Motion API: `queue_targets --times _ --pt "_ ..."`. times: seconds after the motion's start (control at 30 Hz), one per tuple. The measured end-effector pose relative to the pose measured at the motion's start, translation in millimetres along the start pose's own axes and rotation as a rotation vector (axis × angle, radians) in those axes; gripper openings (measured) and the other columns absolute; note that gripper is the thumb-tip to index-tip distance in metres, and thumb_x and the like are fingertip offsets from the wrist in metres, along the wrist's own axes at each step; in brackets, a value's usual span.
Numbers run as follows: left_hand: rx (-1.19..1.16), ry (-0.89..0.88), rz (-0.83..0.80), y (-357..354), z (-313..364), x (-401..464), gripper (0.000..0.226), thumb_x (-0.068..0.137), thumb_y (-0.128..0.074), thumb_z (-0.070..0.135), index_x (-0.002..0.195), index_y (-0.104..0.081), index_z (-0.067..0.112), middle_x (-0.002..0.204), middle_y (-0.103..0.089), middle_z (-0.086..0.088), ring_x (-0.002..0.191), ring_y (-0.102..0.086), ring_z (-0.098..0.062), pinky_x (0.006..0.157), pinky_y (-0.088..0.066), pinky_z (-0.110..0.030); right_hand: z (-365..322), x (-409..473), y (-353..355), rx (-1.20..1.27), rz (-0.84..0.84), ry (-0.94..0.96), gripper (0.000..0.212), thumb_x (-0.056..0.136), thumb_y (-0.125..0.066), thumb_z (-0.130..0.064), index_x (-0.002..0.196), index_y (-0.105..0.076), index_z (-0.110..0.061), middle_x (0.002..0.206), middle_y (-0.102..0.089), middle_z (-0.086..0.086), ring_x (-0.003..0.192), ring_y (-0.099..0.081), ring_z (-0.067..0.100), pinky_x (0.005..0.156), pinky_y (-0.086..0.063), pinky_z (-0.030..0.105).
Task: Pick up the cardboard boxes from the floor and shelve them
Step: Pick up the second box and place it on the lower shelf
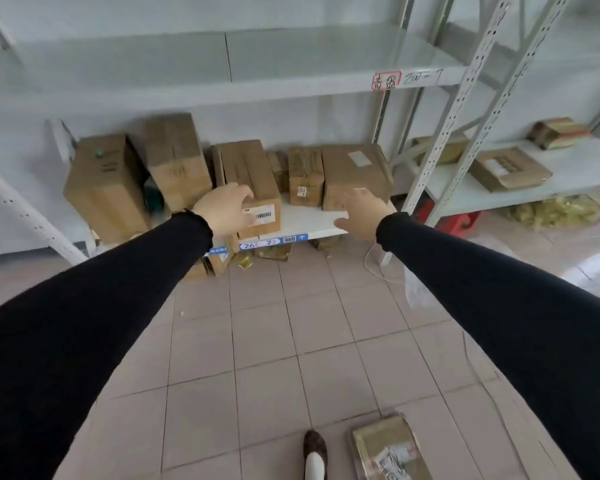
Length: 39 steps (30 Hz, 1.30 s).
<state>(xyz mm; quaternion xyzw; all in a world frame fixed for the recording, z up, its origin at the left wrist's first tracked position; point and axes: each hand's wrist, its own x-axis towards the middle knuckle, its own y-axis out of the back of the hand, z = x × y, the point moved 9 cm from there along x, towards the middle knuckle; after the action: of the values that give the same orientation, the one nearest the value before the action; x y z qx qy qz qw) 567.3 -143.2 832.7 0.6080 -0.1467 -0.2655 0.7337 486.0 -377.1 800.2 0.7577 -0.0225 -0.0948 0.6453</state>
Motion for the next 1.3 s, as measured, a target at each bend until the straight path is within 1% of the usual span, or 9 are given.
queue_targets --times 0.07,0.17,0.2,0.33,0.5,0.6,0.83,1.07,1.3 --pt "-0.041 0.007 -0.029 -34.7 -1.1 -32.9 0.051 0.095 -0.063 0.031 0.141 -0.053 0.011 0.138 -0.056 -0.011 0.117 -0.059 -0.031 0.087 -0.047 -0.036 -3.4 -32.3 -34.3 0.017 -0.02 -0.033 0.043 0.092 -0.056 -0.031 0.132 -0.055 -0.016 0.134 -0.055 0.011 0.121 -0.049 0.034 0.096 -0.044 0.044" --pt "-0.117 0.041 -0.072 -90.0 -7.9 -86.7 0.049 0.093 -0.065 0.031 0.137 -0.056 0.013 0.136 -0.059 -0.013 0.109 -0.063 -0.032 0.079 -0.047 -0.035 -13.2 -88.3 -90.0 0.003 -0.08 -0.053 0.04 0.091 -0.051 -0.026 0.127 -0.056 -0.01 0.129 -0.057 0.017 0.118 -0.05 0.037 0.097 -0.046 0.048" --pt "-0.13 0.053 -0.102 -110.4 -9.8 -104.9 0.05 0.093 -0.065 0.032 0.138 -0.055 0.013 0.138 -0.058 -0.013 0.112 -0.062 -0.032 0.08 -0.045 -0.034 -15.6 -109.7 -108.8 0.018 -0.11 -0.058 0.04 0.091 -0.052 -0.027 0.128 -0.056 -0.011 0.129 -0.057 0.016 0.119 -0.05 0.037 0.097 -0.047 0.048" --pt "-0.157 0.09 -0.241 -190.3 -6.1 -171.4 0.055 0.096 -0.064 0.032 0.145 -0.05 0.011 0.152 -0.05 -0.013 0.134 -0.052 -0.033 0.105 -0.043 -0.04 -13.9 -187.4 -177.9 0.055 -0.219 -0.089 0.042 0.094 -0.054 -0.032 0.134 -0.051 -0.019 0.136 -0.054 0.008 0.125 -0.047 0.031 0.096 -0.046 0.046" --pt "-0.216 0.133 -0.361 -275.6 20.3 -234.0 0.054 0.096 -0.063 0.032 0.145 -0.05 0.011 0.151 -0.051 -0.011 0.134 -0.052 -0.031 0.107 -0.041 -0.039 9.3 -264.6 -247.9 0.096 -0.321 -0.142 0.041 0.095 -0.052 -0.028 0.134 -0.05 -0.017 0.135 -0.055 0.009 0.121 -0.048 0.029 0.09 -0.043 0.039" --pt "-0.263 0.156 -0.408 -321.0 48.9 -261.6 0.054 0.094 -0.064 0.03 0.143 -0.052 0.01 0.149 -0.052 -0.012 0.132 -0.053 -0.031 0.106 -0.041 -0.038 33.8 -307.0 -285.2 0.081 -0.382 -0.165 0.041 0.095 -0.052 -0.026 0.134 -0.05 -0.016 0.136 -0.055 0.009 0.121 -0.049 0.029 0.093 -0.042 0.04" --pt "-0.317 0.248 -0.522 -436.5 136.7 -308.3 0.052 0.094 -0.064 0.028 0.14 -0.053 0.008 0.147 -0.053 -0.013 0.131 -0.053 -0.031 0.105 -0.043 -0.038 126.8 -391.1 -365.3 0.133 -0.501 -0.2 0.042 0.092 -0.05 -0.019 0.134 -0.05 -0.016 0.134 -0.056 0.009 0.119 -0.049 0.029 0.094 -0.041 0.041" --pt "-0.399 0.403 -0.679 -580.3 219.3 -358.0 0.059 0.097 -0.062 0.03 0.149 -0.044 0.009 0.153 -0.046 -0.013 0.137 -0.049 -0.03 0.109 -0.041 -0.038 244.4 -457.9 -460.5 0.109 -0.614 -0.235 0.043 0.095 -0.043 -0.017 0.138 -0.046 -0.014 0.133 -0.058 0.009 0.119 -0.052 0.029 0.096 -0.046 0.044" --pt "-0.487 0.549 -0.791 -728.1 246.2 -389.2 0.067 0.094 -0.064 0.031 0.152 -0.039 0.009 0.155 -0.046 -0.014 0.139 -0.049 -0.03 0.111 -0.041 -0.038 333.4 -489.9 -590.8 0.135 -0.701 -0.334 0.046 0.093 -0.047 -0.017 0.139 -0.044 -0.016 0.133 -0.057 0.008 0.119 -0.052 0.028 0.094 -0.05 0.043"
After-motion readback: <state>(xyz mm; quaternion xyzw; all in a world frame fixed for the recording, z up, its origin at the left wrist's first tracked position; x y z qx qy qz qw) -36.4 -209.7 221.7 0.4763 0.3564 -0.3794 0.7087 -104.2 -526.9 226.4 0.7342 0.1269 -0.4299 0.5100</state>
